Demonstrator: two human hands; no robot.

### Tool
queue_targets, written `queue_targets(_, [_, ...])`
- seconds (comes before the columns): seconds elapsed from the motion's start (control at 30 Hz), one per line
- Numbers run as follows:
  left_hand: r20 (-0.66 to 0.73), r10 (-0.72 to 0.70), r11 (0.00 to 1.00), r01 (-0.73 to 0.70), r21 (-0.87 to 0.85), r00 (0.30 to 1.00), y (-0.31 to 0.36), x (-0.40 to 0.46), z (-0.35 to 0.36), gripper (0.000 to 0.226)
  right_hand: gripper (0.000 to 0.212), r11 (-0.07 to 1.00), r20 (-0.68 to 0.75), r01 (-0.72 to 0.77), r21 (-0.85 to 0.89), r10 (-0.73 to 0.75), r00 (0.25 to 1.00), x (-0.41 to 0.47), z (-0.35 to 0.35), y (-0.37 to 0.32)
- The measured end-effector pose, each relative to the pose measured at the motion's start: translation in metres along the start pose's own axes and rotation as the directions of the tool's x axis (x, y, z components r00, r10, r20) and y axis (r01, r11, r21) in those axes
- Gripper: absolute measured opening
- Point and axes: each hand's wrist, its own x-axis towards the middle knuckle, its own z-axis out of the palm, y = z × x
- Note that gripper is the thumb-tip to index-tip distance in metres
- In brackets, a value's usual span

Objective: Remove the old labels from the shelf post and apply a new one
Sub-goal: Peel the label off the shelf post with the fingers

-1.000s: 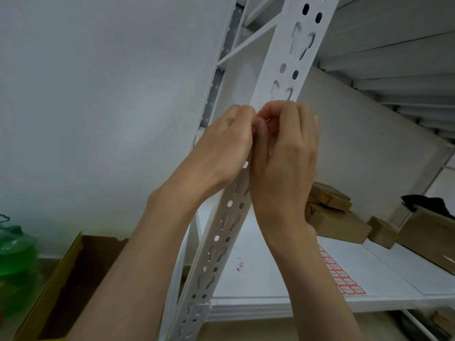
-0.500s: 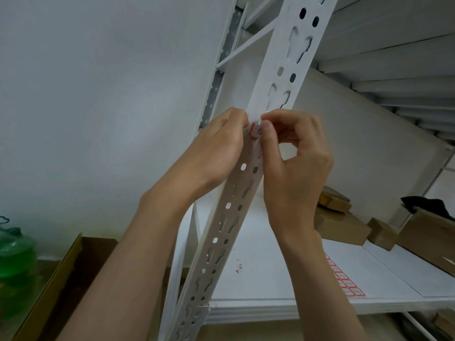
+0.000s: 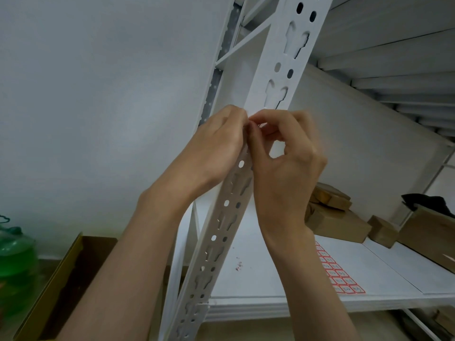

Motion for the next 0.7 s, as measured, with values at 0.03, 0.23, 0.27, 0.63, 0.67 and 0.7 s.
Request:
queue_targets(0.03, [0.000,-0.003,1.000,0.003,0.002,1.000,0.001,-0.001,0.000,0.042,0.009,1.000,0.002,-0.011,0.005,0.011,1.000,-0.002,0.001,0.000])
queue_targets(0.23, [0.011,0.005,1.000,-0.005,0.018,1.000,0.004,-0.004,-0.004,0.054,0.008,0.991,0.059,-0.106,0.086,0.101,0.993,-0.006,0.000,-0.002])
queue_targets(0.27, [0.017,0.002,1.000,-0.003,0.026,1.000,0.005,-0.004,-0.005,0.055,0.011,0.976,0.053,-0.153,0.153,0.147,0.988,-0.005,-0.003,-0.001])
queue_targets(0.63, [-0.131,-0.034,0.982,0.009,-0.187,0.991,0.005,-0.001,0.025,0.023,0.008,0.681,0.144,-0.515,0.520,0.524,0.839,0.003,-0.020,0.014])
queue_targets(0.67, [-0.148,-0.035,0.980,0.005,-0.197,0.988,0.006,0.000,0.027,0.024,0.009,0.674,0.156,-0.523,0.521,0.527,0.836,0.003,-0.020,0.015])
queue_targets(0.7, [-0.164,-0.036,0.980,0.003,-0.197,0.986,0.006,0.000,0.030,0.025,0.010,0.669,0.166,-0.530,0.521,0.530,0.832,0.003,-0.021,0.016])
